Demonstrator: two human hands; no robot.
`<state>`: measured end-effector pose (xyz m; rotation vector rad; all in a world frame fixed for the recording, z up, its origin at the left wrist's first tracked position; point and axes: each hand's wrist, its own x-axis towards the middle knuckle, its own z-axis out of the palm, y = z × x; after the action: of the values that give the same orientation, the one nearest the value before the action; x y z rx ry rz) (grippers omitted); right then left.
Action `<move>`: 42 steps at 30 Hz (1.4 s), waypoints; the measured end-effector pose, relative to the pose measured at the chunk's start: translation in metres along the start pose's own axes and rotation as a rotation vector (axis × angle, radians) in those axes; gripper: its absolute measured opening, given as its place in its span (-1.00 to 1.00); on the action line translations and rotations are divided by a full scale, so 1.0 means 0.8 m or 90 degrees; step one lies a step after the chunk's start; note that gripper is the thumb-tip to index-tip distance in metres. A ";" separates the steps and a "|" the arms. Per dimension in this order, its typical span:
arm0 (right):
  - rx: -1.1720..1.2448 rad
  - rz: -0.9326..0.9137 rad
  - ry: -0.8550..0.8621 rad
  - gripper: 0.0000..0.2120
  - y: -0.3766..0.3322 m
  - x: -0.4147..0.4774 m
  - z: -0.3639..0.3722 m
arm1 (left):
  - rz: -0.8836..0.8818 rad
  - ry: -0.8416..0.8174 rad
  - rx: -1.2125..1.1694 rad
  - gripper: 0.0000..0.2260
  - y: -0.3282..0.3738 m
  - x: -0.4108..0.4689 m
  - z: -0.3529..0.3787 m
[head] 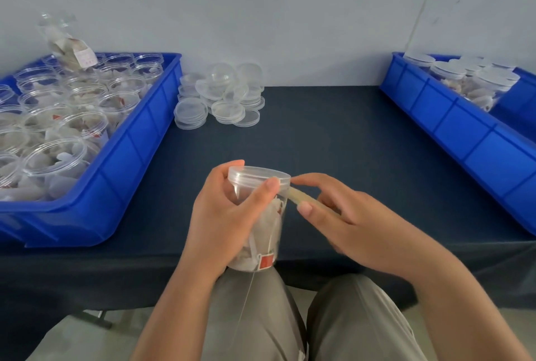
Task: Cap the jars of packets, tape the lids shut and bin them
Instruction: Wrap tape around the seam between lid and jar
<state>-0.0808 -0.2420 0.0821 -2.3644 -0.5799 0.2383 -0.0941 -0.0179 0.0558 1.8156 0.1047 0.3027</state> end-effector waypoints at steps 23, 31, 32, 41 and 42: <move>0.017 -0.047 -0.033 -0.66 0.010 0.005 -0.020 | -0.044 -0.268 -0.191 -0.22 -0.017 0.013 -0.029; -0.070 -0.024 0.083 -0.68 0.001 0.000 0.000 | 0.022 -0.090 -0.003 -0.55 -0.005 -0.009 -0.009; -0.069 -0.021 0.097 -0.67 -0.002 0.000 0.005 | 0.033 -0.067 0.022 -0.48 -0.004 -0.011 -0.004; -0.083 -0.029 0.077 -0.56 -0.007 -0.002 0.004 | 0.050 0.032 0.058 -0.37 -0.002 -0.013 0.004; -0.082 -0.031 0.060 -0.54 -0.006 -0.005 -0.001 | 0.033 0.021 0.035 -0.38 -0.003 -0.011 -0.001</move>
<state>-0.0859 -0.2412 0.0855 -2.4665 -0.6233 0.0698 -0.1025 -0.0187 0.0520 1.8707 0.0910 0.3696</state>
